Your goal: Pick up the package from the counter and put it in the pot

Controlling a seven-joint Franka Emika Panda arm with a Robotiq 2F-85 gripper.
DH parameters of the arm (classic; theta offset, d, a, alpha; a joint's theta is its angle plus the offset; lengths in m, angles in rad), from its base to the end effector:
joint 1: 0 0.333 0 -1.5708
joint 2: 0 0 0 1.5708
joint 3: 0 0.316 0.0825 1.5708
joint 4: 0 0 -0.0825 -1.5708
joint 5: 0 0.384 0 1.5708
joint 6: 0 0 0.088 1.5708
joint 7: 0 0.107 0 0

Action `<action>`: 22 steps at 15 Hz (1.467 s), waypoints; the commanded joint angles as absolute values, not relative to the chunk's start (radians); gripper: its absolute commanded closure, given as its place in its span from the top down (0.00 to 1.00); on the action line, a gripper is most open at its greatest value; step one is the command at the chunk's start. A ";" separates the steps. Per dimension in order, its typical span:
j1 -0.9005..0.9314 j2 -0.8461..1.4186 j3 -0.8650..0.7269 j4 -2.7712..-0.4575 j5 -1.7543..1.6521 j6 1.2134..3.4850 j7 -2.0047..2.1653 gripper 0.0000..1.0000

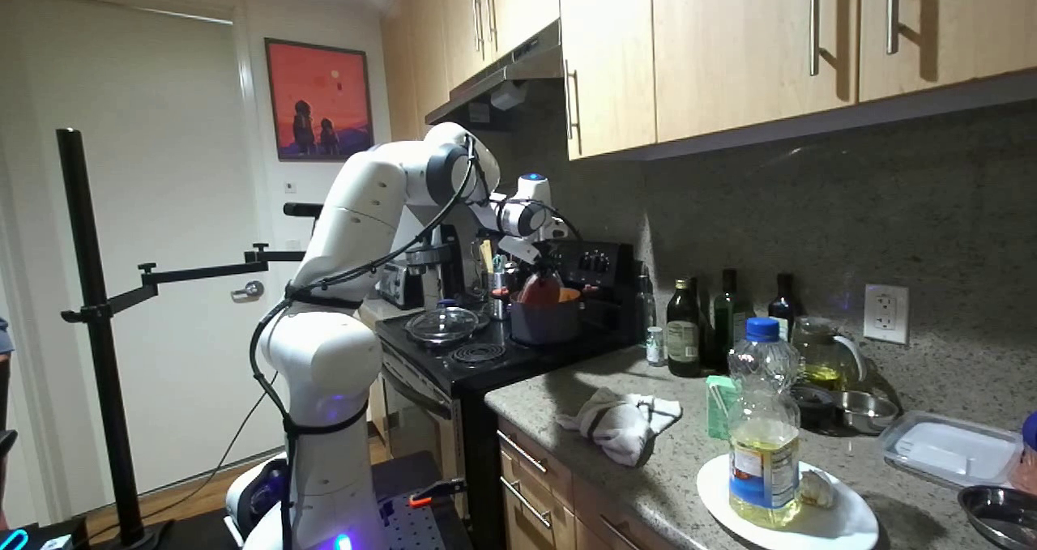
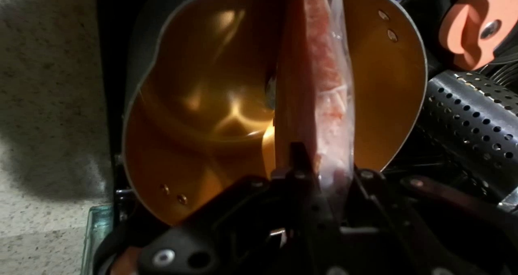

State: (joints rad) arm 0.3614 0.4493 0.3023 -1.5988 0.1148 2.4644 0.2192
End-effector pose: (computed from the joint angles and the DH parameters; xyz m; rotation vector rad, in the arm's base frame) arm 0.5811 0.4127 0.4283 -2.7019 -0.4270 -0.4183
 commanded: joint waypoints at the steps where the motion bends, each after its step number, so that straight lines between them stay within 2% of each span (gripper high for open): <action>1: 0.357 0.398 0.295 -1.667 0.149 2.443 0.217 0.05; 7: 0.348 0.391 0.295 -1.678 0.168 2.436 0.214 0.05; 8: 0.347 0.390 0.295 -1.678 0.171 2.435 0.215 0.12; 9: 0.347 0.389 0.294 -1.678 0.173 2.435 0.216 0.36; 10: 0.346 0.388 0.294 -1.679 0.173 2.432 0.217 0.45; 16: 0.343 0.382 0.288 -1.705 0.171 2.417 0.220 0.88; 19: 0.342 0.375 0.286 -1.718 0.171 2.416 0.222 0.99; 22: 0.344 0.362 0.281 -1.730 0.163 2.411 0.233 1.00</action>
